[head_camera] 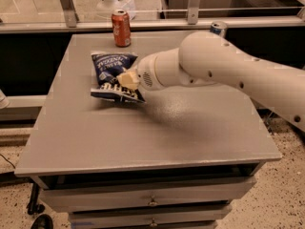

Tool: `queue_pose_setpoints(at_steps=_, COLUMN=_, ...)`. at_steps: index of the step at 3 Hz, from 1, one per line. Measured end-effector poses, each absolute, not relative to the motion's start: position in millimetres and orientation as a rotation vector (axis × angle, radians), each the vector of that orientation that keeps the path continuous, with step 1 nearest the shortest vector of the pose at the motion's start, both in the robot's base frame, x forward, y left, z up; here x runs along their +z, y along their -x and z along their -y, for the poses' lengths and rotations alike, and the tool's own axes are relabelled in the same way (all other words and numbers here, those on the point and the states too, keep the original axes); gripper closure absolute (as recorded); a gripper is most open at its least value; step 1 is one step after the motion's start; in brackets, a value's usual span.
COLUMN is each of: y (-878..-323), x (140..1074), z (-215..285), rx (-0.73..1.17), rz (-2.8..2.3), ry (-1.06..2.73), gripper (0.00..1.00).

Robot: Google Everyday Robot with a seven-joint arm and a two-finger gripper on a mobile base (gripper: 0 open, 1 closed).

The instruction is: Move blue chip bag near coke can

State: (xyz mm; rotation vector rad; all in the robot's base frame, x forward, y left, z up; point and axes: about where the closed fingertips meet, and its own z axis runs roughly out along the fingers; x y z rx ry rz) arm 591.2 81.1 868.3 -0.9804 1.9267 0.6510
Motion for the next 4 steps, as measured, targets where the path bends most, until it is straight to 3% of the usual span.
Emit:
queue_pose_setpoints(at_steps=1, y=-618.5, x=888.4, z=0.0, rx=0.463, rz=-1.957, ry=0.922, gripper=1.0)
queue_pose_setpoints(at_steps=3, y=-629.5, x=894.2, z=1.2, rx=0.449, rz=-1.931, ry=0.872, gripper=1.0)
queue_pose_setpoints(at_steps=4, y=-666.5, x=910.2, z=6.8, rx=0.398, rz=-1.873, ry=0.745, gripper=1.0)
